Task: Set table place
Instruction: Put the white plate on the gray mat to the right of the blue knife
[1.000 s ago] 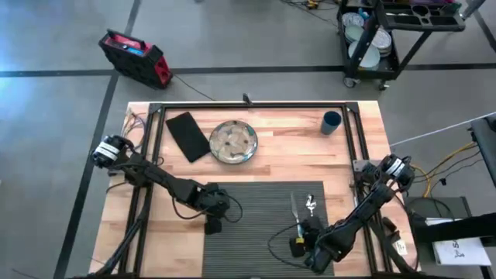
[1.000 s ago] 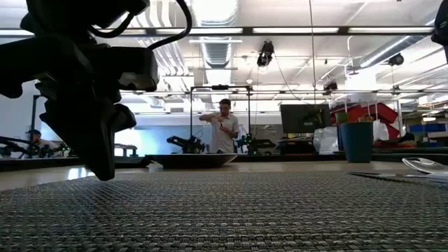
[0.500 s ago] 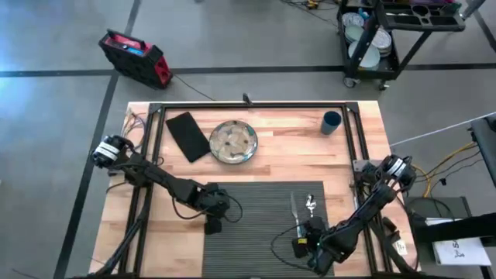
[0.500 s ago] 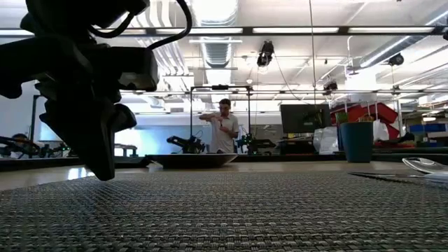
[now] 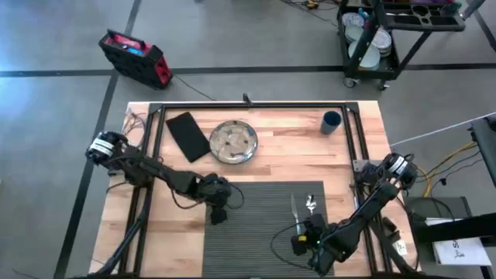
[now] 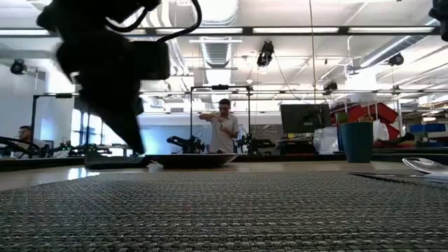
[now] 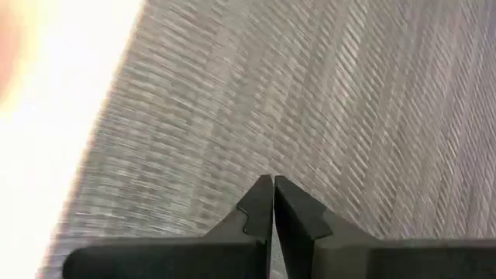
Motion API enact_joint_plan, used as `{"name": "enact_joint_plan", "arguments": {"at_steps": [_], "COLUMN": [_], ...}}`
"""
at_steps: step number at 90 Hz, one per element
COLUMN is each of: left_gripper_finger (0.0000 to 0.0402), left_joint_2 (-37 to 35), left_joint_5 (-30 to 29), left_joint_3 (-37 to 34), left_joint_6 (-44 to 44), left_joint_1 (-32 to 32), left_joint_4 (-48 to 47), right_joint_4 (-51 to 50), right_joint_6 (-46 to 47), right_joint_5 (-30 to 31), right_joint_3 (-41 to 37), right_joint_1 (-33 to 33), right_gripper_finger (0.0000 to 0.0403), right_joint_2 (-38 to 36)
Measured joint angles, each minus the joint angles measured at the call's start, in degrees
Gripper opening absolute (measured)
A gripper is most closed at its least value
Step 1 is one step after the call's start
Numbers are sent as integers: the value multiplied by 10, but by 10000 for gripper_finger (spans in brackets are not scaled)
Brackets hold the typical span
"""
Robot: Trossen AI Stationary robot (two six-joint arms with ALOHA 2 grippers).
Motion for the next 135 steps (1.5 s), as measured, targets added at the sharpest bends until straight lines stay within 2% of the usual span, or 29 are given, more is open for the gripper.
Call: {"name": "enact_joint_plan", "arguments": {"at_steps": [20,42,52,63,76,105,119,135], "left_gripper_finger": [0,0,3,23,60,136,148,139], "left_joint_2": [-74,-127,-153,-178,-193,-195,-191,-174], "left_joint_5": [-50,-54,-50,-5,17,37,30,27], "left_joint_3": [-17,-78,-128,-183,-229,-258,-259,-259], "left_joint_6": [-30,-144,-181,-208,-234,-252,-256,-257], "left_joint_1": [79,204,259,306,321,316,320,320], "left_joint_4": [2,18,77,172,239,240,219,217], "right_joint_4": [-1,-3,-3,-3,-3,-9,-11,-12], "right_joint_6": [-1,-1,-1,-1,-4,-4,-4,-4], "right_joint_5": [25,42,43,43,43,43,43,43], "right_joint_3": [0,-1,-1,-1,-1,-1,-1,-1], "right_joint_1": [-1,-4,-4,-4,-4,-4,-6,-11], "right_gripper_finger": [0,0,0,0,0,0,0,0], "right_joint_2": [0,0,0,0,0,0,0,0]}}
